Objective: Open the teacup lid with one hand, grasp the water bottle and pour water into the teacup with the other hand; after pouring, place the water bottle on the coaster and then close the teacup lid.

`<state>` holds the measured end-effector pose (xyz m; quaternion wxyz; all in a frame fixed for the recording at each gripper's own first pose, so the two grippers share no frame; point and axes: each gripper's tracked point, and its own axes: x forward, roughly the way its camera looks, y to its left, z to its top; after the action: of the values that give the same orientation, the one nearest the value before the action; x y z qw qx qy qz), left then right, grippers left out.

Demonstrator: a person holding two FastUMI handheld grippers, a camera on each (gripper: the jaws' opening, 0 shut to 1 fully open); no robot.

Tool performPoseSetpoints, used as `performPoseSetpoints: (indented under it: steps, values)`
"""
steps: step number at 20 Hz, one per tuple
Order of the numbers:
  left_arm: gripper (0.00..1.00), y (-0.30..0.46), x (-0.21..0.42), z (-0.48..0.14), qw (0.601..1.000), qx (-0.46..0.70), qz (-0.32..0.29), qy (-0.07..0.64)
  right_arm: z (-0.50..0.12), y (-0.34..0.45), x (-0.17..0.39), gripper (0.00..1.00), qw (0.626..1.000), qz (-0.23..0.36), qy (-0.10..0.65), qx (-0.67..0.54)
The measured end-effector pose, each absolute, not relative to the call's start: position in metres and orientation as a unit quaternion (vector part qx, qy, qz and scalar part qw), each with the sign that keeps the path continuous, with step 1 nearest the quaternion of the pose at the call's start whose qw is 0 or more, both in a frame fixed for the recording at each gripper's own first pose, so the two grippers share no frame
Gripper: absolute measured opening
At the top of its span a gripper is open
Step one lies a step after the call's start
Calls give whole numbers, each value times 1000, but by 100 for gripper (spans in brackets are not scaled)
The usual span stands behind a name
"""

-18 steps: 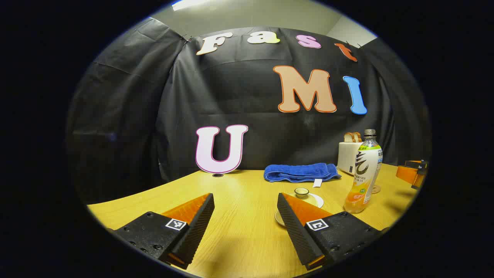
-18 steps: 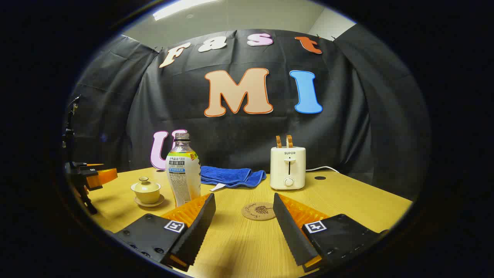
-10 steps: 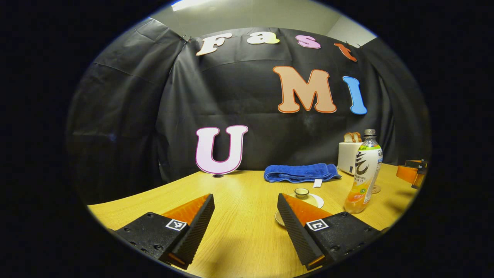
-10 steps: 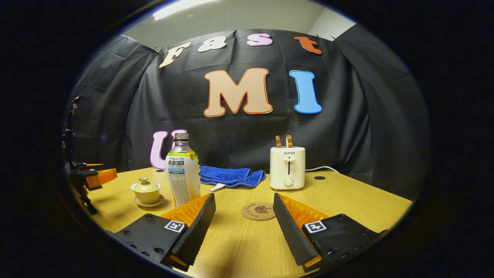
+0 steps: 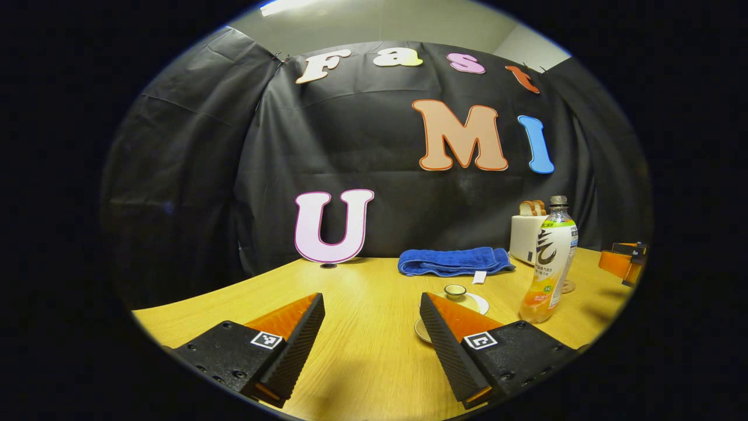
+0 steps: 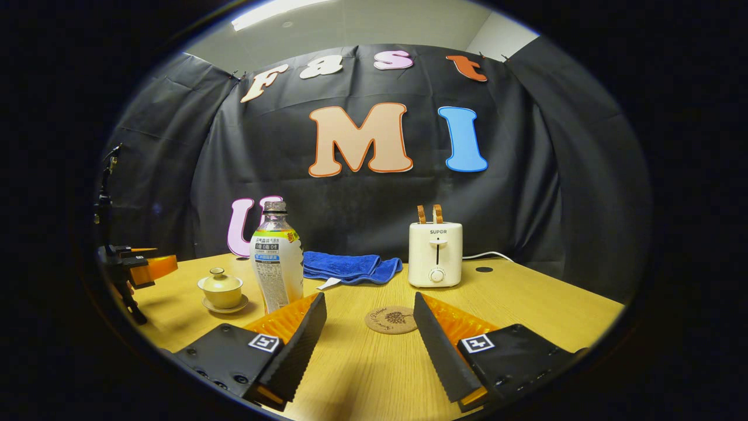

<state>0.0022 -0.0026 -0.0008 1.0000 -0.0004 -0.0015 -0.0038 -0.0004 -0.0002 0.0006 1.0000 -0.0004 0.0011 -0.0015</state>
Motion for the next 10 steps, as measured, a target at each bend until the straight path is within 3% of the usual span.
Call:
performPoseSetpoints:
  steps: [4, 10]
  values:
    - [96, -6, 3, 0, 1000, -1, -11, -2, 1, 0, 0, 92, 1000, -2, 1, 0]
    - [96, -25, 6, -1, 999, -2, -50, -3, 1, 0, -1, 95, 1000, -1, 1, 0]
